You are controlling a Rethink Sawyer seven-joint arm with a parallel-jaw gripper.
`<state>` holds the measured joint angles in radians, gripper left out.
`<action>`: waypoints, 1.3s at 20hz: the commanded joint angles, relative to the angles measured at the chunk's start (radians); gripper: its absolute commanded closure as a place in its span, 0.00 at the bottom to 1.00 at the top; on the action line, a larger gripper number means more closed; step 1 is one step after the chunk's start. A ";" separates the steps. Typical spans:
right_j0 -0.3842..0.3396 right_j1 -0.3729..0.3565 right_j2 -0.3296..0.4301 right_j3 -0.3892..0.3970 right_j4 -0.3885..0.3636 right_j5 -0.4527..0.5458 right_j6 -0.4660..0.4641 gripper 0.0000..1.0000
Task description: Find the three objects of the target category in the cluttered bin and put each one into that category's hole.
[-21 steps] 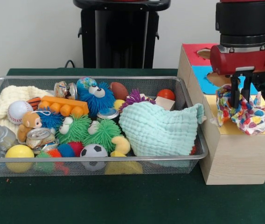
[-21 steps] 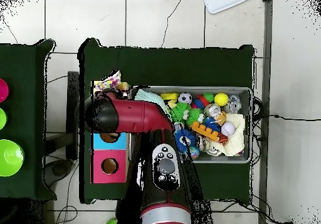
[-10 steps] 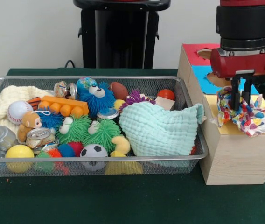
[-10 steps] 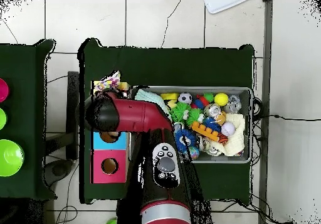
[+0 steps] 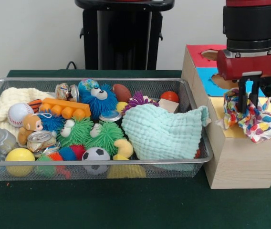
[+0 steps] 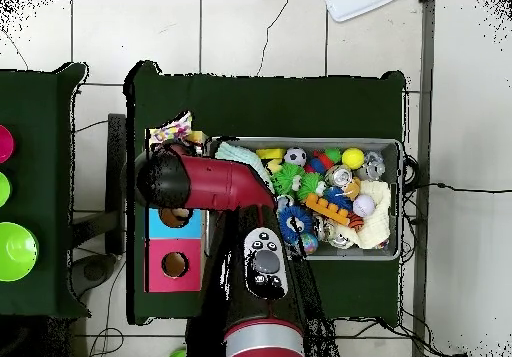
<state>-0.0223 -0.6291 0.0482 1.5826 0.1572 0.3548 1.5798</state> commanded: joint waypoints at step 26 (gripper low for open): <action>0.117 0.177 -0.096 0.005 0.039 0.130 0.214 1.00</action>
<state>0.0626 -0.5743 0.0036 1.5756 0.2130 0.3537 1.5798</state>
